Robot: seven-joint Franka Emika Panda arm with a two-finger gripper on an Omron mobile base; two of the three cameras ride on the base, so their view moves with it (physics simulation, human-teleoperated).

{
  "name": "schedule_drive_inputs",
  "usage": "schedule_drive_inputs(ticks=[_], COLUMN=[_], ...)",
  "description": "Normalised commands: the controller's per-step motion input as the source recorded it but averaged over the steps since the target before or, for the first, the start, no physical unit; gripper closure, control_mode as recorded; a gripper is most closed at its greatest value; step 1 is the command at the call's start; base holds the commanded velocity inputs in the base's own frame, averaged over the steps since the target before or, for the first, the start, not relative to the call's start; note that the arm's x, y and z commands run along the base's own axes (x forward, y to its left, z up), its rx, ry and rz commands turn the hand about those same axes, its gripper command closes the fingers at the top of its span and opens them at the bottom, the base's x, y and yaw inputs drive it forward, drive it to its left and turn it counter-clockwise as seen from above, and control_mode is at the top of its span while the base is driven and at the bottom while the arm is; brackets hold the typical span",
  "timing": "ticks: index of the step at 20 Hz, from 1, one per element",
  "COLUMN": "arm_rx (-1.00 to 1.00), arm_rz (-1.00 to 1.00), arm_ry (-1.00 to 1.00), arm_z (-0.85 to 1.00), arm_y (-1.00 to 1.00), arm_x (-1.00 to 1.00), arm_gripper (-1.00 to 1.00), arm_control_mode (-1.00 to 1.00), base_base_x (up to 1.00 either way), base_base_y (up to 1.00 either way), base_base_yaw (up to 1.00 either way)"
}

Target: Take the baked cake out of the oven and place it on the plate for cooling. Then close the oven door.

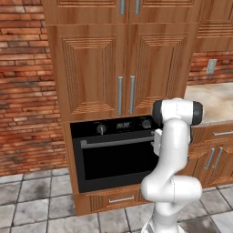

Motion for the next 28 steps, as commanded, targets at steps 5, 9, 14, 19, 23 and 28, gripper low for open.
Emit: schedule_drive_inputs(ticks=[5, 9, 14, 19, 23, 28], arm_rx=[0.0, 0.0, 0.0, 0.0, 0.0, -0.01], arm_rz=[0.0, 0.0, 0.0, 0.0, 0.0, 0.0], arm_ry=[0.0, 0.0, 0.0, 0.0, 0.0, 0.0], arm_z=[0.0, 0.0, -0.02, 0.0, 0.0, -0.04], arm_y=[0.0, 0.0, 0.0, 0.0, 0.0, 0.0], arm_x=[0.13, 0.05, 0.06, 0.0, 0.0, -0.22], arm_gripper=[-1.0, 1.0, 1.0, 1.0, 1.0, 1.0], arm_control_mode=[-1.0, -1.0, -1.0, -1.0, -1.0, -1.0], base_base_x=[0.0, 0.0, 0.0, 0.0, 0.0, 0.0], base_base_y=[0.0, 0.0, 0.0, 0.0, 0.0, 0.0], base_base_yaw=[0.0, 0.0, 0.0, 0.0, 0.0, 0.0])
